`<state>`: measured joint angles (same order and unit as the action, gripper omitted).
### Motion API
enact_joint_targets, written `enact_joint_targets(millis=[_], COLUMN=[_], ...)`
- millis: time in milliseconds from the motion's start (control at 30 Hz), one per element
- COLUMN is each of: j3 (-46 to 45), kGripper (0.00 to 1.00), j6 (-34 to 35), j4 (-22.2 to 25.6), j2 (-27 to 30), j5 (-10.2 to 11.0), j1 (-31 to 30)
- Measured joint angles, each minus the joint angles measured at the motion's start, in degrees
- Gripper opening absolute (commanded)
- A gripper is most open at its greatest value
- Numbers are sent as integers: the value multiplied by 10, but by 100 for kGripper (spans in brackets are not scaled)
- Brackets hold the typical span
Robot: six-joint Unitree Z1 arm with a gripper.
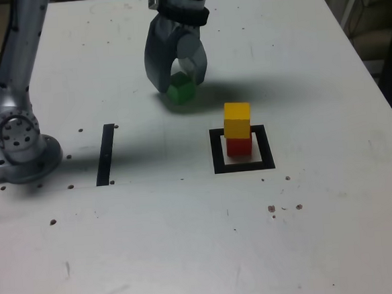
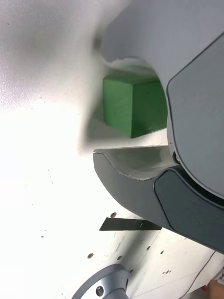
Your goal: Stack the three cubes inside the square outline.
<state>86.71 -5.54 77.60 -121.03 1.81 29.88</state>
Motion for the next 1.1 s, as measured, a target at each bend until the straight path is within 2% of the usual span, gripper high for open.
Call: enact_joint_targets(millis=[467, 700, 933, 1100], j3=[-2, -1, 13, 51], kGripper=[27, 27, 27, 27], j6=[-1, -6, -10, -19], j4=[-1, -2, 5, 38], j2=[-2, -1, 20, 30], j5=[0, 7, 16, 27], j1=[0, -8, -52, -98])
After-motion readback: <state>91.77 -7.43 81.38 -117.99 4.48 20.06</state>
